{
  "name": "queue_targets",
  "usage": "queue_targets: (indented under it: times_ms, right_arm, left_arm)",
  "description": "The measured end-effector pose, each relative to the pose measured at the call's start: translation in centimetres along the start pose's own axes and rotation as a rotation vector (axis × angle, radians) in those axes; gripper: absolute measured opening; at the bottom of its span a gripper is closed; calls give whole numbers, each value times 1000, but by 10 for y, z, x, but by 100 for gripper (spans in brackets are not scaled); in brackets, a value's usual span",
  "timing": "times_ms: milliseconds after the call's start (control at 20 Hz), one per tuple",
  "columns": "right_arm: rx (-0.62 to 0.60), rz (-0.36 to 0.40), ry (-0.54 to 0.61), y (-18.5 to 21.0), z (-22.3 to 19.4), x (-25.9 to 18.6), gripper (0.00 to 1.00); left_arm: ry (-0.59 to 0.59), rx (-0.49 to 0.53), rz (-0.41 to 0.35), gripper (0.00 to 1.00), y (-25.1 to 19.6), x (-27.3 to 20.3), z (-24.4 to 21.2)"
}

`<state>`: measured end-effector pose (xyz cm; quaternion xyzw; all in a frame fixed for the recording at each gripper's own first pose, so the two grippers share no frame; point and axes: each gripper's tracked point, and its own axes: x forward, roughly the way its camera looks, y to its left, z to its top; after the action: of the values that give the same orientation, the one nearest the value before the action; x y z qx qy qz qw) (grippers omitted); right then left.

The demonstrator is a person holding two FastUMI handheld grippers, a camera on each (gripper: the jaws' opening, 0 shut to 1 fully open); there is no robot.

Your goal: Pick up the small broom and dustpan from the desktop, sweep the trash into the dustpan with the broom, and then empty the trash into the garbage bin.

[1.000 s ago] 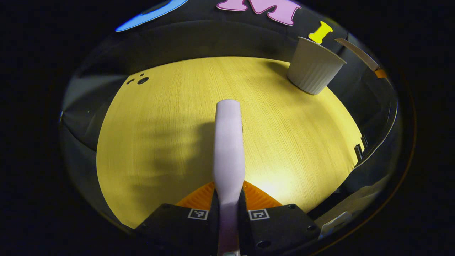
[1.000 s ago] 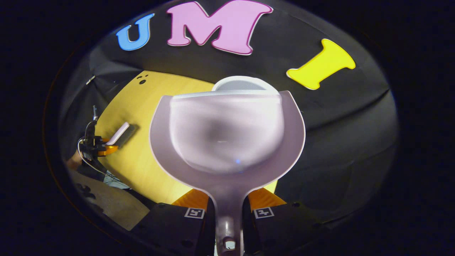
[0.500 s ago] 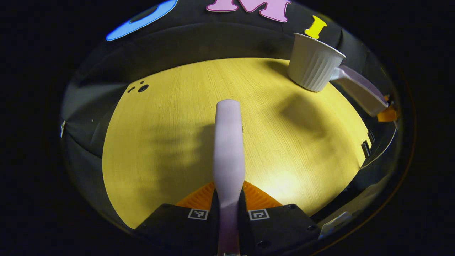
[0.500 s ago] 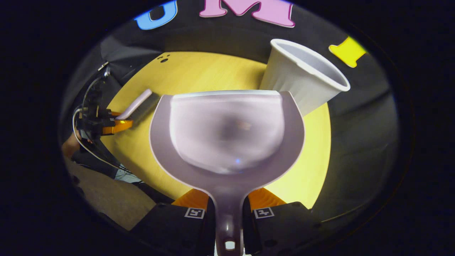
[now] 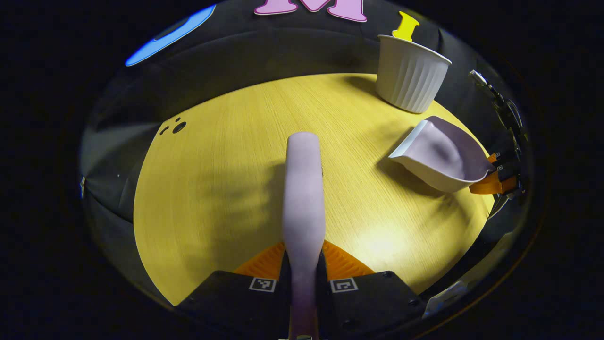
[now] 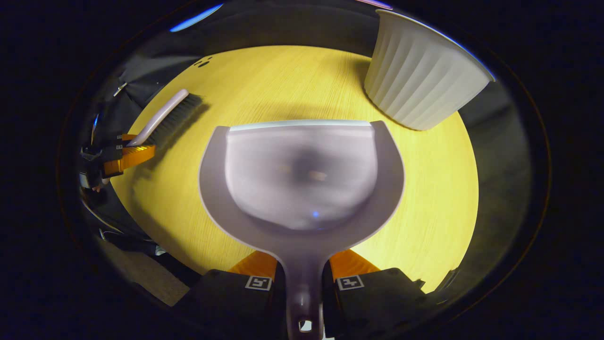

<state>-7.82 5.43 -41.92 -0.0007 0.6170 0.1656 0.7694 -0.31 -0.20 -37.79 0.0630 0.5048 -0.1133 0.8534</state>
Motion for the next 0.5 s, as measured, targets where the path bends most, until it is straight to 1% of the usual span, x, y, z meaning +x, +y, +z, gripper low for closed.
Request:
queue_targets:
  times_ms: [200, 250, 300, 350, 400, 450, 500]
  right_arm:
    - [23, 3, 14, 0, -5, 15, 35]
    - [31, 4, 5, 1, -5, 14, 31]
    - [32, 5, 8, 3, -6, 15, 31]
    - [29, 5, 15, 3, -8, 17, 36]
    - [24, 5, 23, 3, -11, 19, 32]
    - [19, 13, 42, 5, -15, 21, 37]
    - [15, 18, 49, 6, -16, 22, 34]
  left_arm:
    - [26, 5, 11, 28, 2, 14, -3]
    - [31, 5, 9, 28, 2, 16, -5]
    - [38, 3, 6, 28, 3, 16, -8]
    - [37, -1, 4, 27, 2, 17, -8]
    - [41, -6, 3, 29, 2, 17, -9]
    - [45, -9, 6, 31, 2, 16, -9]
    - [41, -6, 9, 29, 2, 14, -8]
